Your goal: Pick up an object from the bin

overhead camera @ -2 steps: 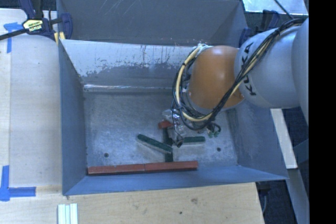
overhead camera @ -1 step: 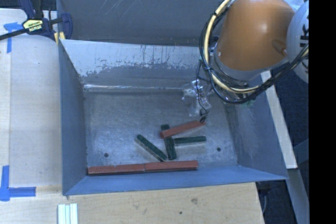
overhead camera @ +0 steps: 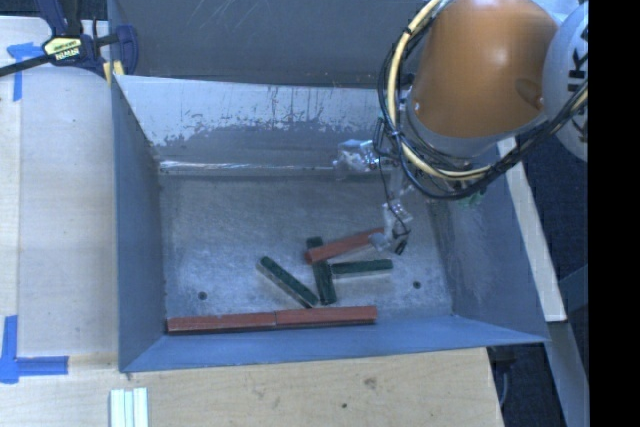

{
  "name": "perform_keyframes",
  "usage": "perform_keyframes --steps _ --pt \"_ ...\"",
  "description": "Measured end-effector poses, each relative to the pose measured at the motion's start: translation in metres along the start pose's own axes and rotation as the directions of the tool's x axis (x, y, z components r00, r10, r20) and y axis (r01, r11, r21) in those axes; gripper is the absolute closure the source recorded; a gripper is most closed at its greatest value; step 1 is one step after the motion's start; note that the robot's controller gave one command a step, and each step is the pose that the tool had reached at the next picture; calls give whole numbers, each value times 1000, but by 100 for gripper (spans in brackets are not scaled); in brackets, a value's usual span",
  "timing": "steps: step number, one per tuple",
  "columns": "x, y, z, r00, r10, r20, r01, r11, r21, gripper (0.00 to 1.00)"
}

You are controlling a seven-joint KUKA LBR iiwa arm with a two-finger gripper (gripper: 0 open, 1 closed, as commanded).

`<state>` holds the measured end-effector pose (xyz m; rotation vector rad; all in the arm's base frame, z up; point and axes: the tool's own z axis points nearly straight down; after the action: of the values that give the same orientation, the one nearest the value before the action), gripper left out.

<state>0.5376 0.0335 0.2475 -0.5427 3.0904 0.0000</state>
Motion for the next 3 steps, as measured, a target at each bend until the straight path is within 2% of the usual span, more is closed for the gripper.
perform_keyframes --steps 1,2,3 --pt "45 4 158 997 -78 -9 78 997 -4 0" --pt "4 -52 178 967 -253 1 253 967 2 0" --pt "4 -51 177 968 -253 1 253 968 1 100"
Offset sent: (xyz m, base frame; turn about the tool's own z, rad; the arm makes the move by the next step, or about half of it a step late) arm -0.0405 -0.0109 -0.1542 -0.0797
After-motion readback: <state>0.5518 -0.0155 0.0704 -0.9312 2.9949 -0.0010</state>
